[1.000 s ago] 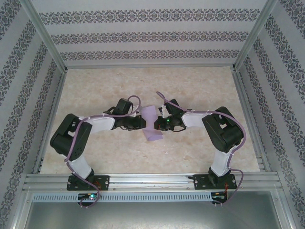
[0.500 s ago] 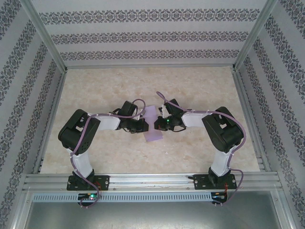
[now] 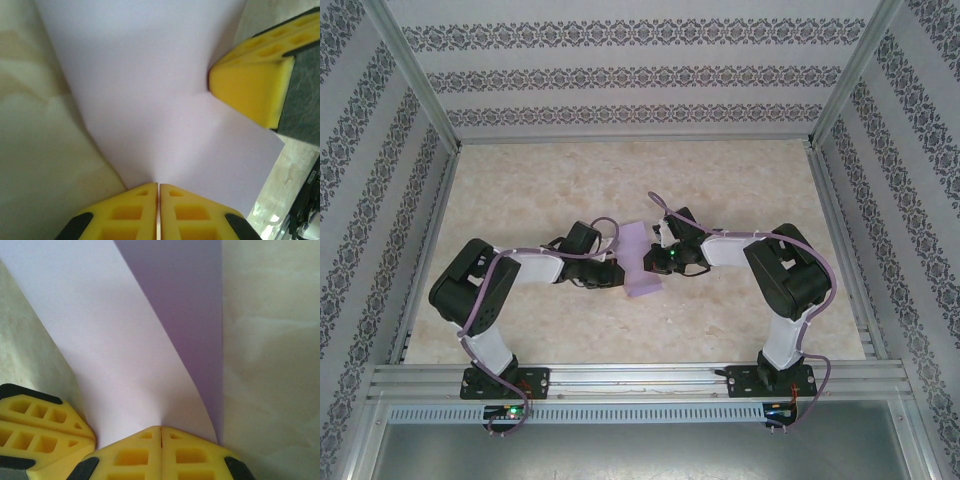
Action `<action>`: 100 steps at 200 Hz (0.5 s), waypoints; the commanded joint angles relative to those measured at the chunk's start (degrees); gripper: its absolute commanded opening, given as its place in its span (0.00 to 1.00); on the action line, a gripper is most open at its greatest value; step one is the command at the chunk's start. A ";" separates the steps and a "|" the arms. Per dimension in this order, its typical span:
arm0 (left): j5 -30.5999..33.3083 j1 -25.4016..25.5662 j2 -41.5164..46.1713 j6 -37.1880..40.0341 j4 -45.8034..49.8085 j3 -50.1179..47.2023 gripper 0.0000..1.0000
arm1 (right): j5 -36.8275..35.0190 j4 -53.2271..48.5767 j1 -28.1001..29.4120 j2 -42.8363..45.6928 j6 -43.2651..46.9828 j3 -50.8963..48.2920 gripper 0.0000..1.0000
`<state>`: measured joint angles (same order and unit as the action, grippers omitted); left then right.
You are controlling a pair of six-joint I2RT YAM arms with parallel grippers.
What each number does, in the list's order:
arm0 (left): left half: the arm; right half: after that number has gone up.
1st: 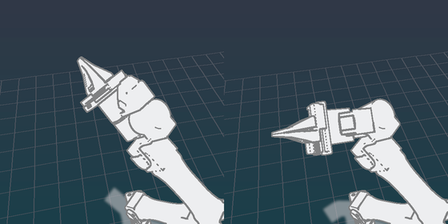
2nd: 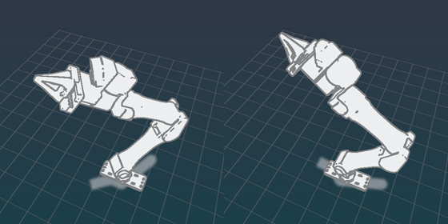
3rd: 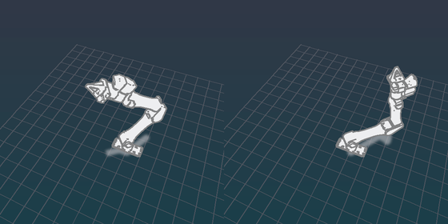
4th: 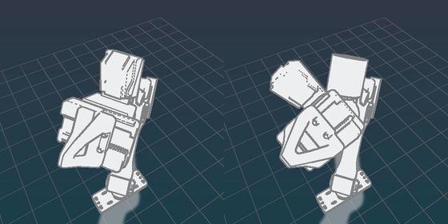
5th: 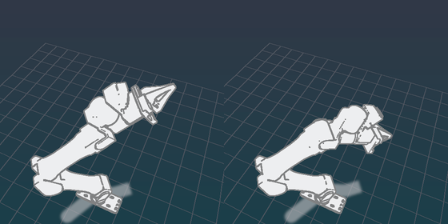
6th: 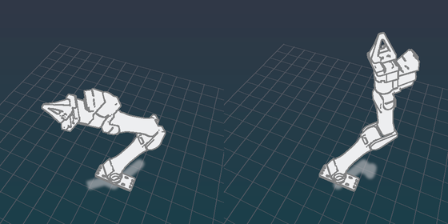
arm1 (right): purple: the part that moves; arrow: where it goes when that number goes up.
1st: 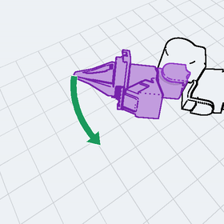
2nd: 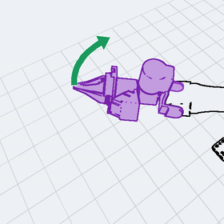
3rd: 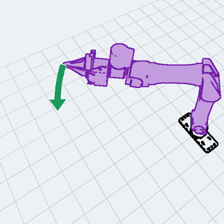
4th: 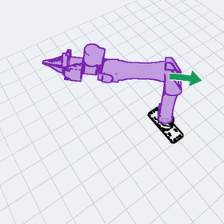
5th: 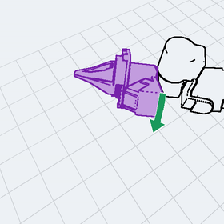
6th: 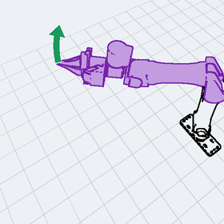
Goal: Fold a paper plane with a square sheet of paper (fold left side to right side)
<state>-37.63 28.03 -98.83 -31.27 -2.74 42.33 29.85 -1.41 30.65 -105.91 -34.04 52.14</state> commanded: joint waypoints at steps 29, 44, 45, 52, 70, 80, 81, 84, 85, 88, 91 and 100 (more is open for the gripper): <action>1.25 -0.81 4.96 1.23 9.20 -0.73 0.10 | -8.58 -9.09 0.63 -4.17 1.96 -2.77 0.00; 0.91 -1.43 5.79 1.12 9.13 1.27 0.10 | -8.49 -9.03 0.63 -4.28 1.96 -2.75 0.00; 0.90 -1.46 5.81 1.08 9.10 1.45 0.10 | -8.53 -9.04 0.63 -4.29 1.96 -2.75 0.00; 0.68 -1.54 5.60 1.10 9.01 2.65 0.10 | -8.49 -9.01 0.63 -4.30 1.95 -2.66 0.00; -0.20 -1.55 3.37 1.30 8.34 6.08 0.09 | -8.49 -8.97 0.68 -4.56 2.05 -2.57 0.00; -0.76 -1.49 1.53 0.98 7.45 7.67 0.09 | -8.49 -8.96 0.68 -4.74 1.98 -2.40 0.00; -0.82 -1.45 1.36 0.87 7.34 7.85 0.09 | -8.49 -8.96 0.66 -4.74 1.97 -2.40 0.00; -0.96 -1.38 0.83 0.63 6.98 8.25 0.08 | -8.49 -8.98 0.71 -4.75 1.96 -2.39 0.00; -1.00 -1.39 0.65 0.57 6.84 8.36 0.08 | -8.49 -8.97 0.67 -4.75 1.96 -2.39 0.00; -1.12 -1.26 0.12 0.36 6.41 8.69 0.08 | -8.49 -8.97 0.72 -4.75 1.95 -2.39 0.00; -1.16 -1.11 -0.37 0.21 5.94 8.97 0.08 | -8.49 -8.96 0.72 -4.76 1.84 -2.39 0.00; -1.49 -0.43 -1.81 -0.16 4.91 9.84 0.08 | -8.49 -8.96 0.72 -4.75 1.87 -2.35 0.00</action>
<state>-37.58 27.00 -96.90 -31.11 3.95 49.50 29.87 -1.48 30.65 -105.93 -33.41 52.18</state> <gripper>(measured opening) 0.079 0.043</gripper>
